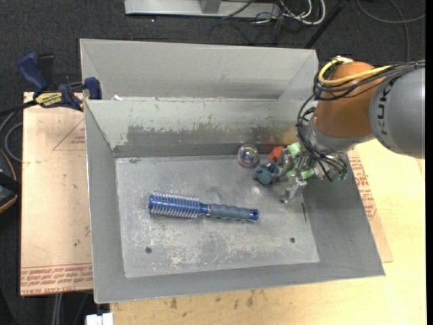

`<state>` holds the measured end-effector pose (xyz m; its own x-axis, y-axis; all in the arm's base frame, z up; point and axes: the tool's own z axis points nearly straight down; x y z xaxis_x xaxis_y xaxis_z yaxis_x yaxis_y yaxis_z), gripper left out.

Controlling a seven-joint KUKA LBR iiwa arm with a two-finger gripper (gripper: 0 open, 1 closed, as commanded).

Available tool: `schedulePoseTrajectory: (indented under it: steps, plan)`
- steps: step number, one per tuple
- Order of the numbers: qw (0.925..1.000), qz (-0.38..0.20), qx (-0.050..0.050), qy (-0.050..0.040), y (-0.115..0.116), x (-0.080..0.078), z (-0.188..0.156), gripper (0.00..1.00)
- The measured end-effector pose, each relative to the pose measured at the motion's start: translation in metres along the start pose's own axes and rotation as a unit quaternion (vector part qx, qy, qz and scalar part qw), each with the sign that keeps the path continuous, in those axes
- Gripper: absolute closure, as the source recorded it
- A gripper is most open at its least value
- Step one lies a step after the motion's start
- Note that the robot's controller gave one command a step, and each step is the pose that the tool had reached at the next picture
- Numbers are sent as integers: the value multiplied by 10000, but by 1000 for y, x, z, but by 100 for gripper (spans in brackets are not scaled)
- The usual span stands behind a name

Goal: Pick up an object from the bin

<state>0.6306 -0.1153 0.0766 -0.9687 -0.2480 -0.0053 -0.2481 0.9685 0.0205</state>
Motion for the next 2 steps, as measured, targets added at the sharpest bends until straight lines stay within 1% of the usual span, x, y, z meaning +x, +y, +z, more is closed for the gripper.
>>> schedulePoseTrajectory:
  steps: [1,2]
  plan:
    - [10000,-9,98,5,2,-2,-17,100]
    - [9999,-7,123,-32,4,-5,-123,100]
